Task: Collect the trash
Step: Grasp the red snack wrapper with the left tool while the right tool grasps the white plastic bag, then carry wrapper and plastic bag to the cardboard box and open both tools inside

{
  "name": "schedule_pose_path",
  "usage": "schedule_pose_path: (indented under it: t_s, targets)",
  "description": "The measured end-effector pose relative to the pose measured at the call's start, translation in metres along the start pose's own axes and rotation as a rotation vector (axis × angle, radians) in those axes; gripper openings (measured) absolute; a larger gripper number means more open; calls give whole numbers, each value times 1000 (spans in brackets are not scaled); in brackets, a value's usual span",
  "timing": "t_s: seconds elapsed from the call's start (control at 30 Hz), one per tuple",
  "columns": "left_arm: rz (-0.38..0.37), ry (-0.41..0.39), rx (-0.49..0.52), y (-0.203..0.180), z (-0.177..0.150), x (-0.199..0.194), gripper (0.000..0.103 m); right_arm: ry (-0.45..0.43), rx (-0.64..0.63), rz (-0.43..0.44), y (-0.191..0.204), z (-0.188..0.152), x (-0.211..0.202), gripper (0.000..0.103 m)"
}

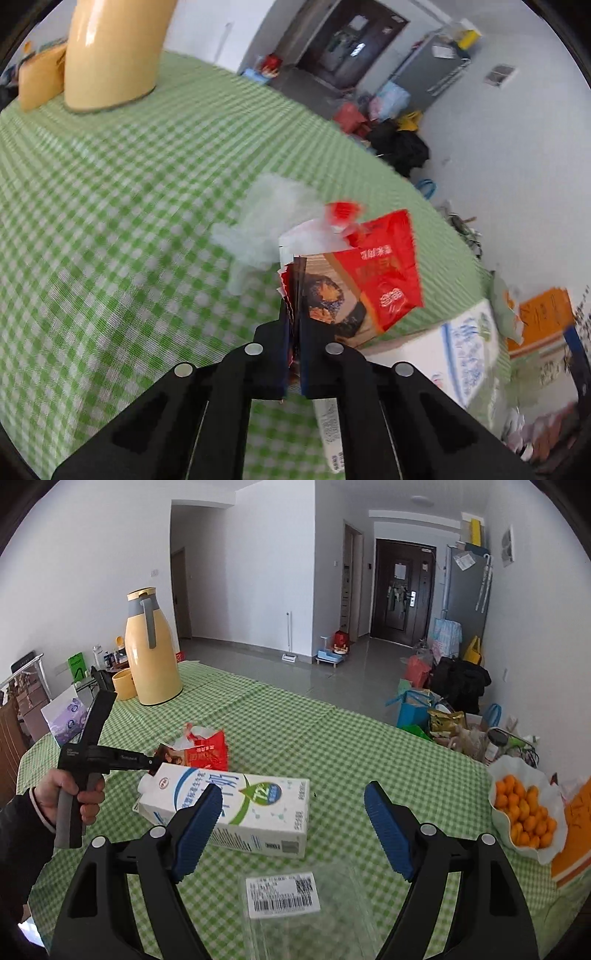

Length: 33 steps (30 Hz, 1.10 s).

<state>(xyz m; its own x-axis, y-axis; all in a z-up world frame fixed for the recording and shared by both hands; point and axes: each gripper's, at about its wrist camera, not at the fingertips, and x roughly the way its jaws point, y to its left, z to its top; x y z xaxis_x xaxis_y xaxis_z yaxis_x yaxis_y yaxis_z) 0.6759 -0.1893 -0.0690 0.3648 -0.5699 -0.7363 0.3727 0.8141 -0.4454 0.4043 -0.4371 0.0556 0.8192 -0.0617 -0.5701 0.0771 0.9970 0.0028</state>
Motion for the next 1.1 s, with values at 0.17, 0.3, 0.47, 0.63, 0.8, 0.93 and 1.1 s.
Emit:
schedule_pose_path:
  t_s: [0.17, 0.3, 0.47, 0.63, 0.8, 0.93, 1.1]
  targets:
    - [-27, -262, 106, -25, 12, -100, 1, 94, -24, 136, 28, 49, 75, 76]
    - [55, -402, 121, -14, 10, -176, 1, 342, -3, 275, 62, 72, 171, 76]
    - [197, -477, 111, 20, -17, -240, 1, 649, 26, 300, 114, 74, 281, 76]
    - [298, -476, 84, 57, -54, -279, 1, 764, 2, 208, 154, 65, 320, 71]
    - [385, -482, 42, 82, -86, -317, 1, 746, -109, 196, 192, 56, 301, 7]
    - [462, -505, 19, 96, -106, -360, 1, 640, -182, 250, 218, 68, 238, 3]
    - [549, -530, -12, 102, -148, -426, 1, 470, -197, 344, 231, 96, 132, 3]
